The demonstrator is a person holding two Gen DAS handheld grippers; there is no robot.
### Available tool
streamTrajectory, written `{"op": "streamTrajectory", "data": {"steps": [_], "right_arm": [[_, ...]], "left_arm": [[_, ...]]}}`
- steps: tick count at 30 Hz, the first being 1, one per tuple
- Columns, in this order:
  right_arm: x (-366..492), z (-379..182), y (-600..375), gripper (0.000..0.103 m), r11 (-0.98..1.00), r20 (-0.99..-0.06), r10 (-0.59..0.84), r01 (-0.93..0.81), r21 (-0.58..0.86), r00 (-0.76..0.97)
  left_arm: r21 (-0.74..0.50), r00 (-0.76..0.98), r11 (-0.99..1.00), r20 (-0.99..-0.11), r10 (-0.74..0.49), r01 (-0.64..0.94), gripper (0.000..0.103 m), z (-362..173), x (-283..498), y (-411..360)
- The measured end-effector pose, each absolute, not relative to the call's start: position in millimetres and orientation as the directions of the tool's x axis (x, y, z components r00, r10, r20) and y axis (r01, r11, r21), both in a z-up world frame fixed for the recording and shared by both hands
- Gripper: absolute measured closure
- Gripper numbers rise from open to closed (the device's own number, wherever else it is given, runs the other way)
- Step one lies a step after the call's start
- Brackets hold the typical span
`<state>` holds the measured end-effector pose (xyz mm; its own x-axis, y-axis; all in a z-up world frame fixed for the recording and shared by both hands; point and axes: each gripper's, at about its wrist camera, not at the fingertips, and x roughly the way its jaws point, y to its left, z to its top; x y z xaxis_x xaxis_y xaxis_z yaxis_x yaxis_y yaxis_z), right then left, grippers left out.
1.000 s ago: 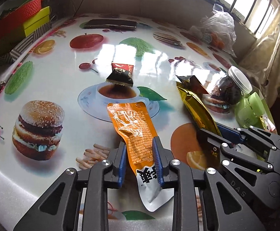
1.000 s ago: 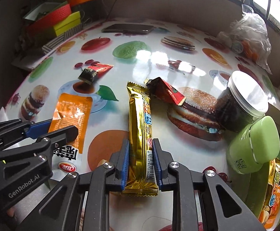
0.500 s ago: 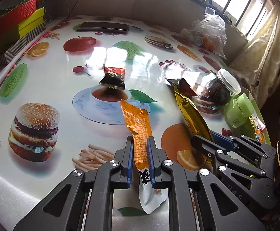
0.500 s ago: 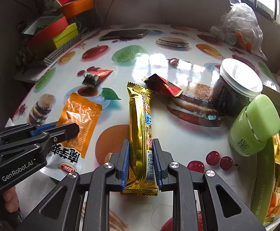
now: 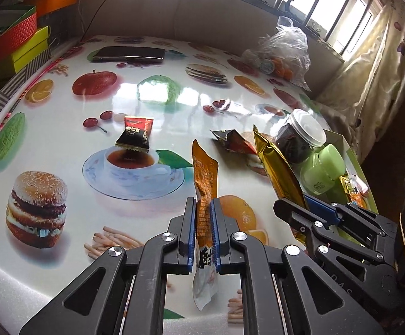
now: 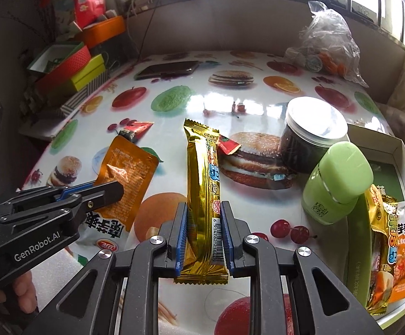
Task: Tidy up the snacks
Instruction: 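Lift both held snacks and carry them over the green box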
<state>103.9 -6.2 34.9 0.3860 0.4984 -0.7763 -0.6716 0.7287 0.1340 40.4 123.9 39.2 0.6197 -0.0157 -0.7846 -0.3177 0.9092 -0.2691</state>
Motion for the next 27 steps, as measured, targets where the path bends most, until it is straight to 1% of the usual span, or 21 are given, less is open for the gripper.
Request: {"op": "streamTrajectory", "data": {"steps": [17,27], "right_arm": [[133.4,84.2,-58.0,0.082,0.805,-0.702,0.495,-0.575,0.148,0.512],[157.9,101.2,-110.8,0.082,0.865,-0.675,0.447,-0.477,0.157,0.587]], "left_arm": [[-0.375,0.706,0.91,-0.693,-0.148,-0.176,0.093,97.1,87.3,90.8],[-0.404,0.705,0.91,-0.671,-0.227,-0.092,0.093,114.1,120.4,53.9]]}}
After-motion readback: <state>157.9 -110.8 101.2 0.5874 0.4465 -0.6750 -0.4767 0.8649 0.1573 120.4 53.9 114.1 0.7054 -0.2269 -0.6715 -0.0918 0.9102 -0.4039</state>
